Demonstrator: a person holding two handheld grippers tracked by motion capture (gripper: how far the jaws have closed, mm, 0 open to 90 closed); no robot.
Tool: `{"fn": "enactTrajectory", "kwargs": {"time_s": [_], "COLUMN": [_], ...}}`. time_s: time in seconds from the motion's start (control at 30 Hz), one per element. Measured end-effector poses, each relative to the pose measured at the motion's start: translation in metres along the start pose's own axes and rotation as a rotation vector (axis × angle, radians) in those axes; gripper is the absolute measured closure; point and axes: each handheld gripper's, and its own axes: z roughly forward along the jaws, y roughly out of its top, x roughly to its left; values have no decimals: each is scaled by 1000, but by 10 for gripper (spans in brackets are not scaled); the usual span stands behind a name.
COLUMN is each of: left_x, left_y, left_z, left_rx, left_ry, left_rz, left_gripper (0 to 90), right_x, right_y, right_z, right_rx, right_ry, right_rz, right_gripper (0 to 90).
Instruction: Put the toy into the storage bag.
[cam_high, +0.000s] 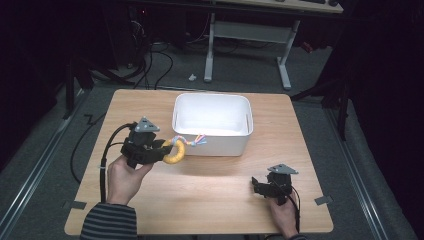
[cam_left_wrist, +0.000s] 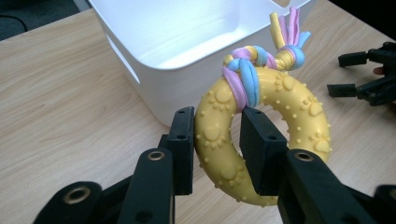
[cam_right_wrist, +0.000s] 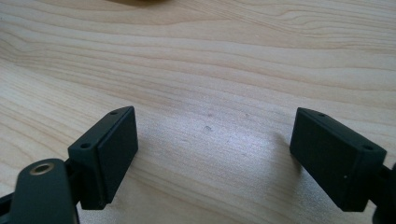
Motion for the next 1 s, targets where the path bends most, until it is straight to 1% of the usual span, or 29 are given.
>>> {"fn": "enactTrajectory", "kwargs": {"time_s": [0.03,0.1,0.23,0.27,0.37,0.4,0.47,0.53,0.7,0.77,0.83,0.87,0.9,0.93,1.0], "left_x": [0,1,2,3,3,3,4,5,8,8,9,9,9,9,8], "left_y": [0,6,12,17,23,23,31,35,46,49,53,55,59,59,63], "left_z": [0,-1,-3,-3,-3,-3,-1,0,4,6,7,8,9,9,12], "left_rx": [0,-8,-9,-19,-15,-15,-11,-12,-14,-12,-4,-6,-10,-10,-7], "left_ry": [0,-3,4,-2,4,4,8,8,-20,-22,-15,-14,-21,-21,-17], "left_rz": [0,-2,1,-5,3,3,5,3,-14,-17,-8,-10,-14,-14,-9], "left_gripper": [663,663,663,663,663,663,663,663,663,663,663,663,663,663,663], "right_x": [0,0,0,0,0,0,0,0,0,0,0,0,0,0,0], "right_y": [0,0,0,0,0,0,0,0,0,0,0,0,-1,-1,-1], "right_z": [0,0,0,0,0,0,0,0,0,0,0,0,0,0,0], "right_rx": [0,-1,-1,-1,-1,-1,-1,-1,-1,-1,-1,-1,-1,-1,-1], "right_ry": [0,0,0,2,2,2,2,2,3,3,3,3,3,3,3], "right_rz": [0,-1,-2,1,1,1,0,0,-1,-3,-1,-3,-2,-2,-4], "right_gripper": [152,152,152,152,152,152,152,152,152,152,152,152,152,152,152]}}
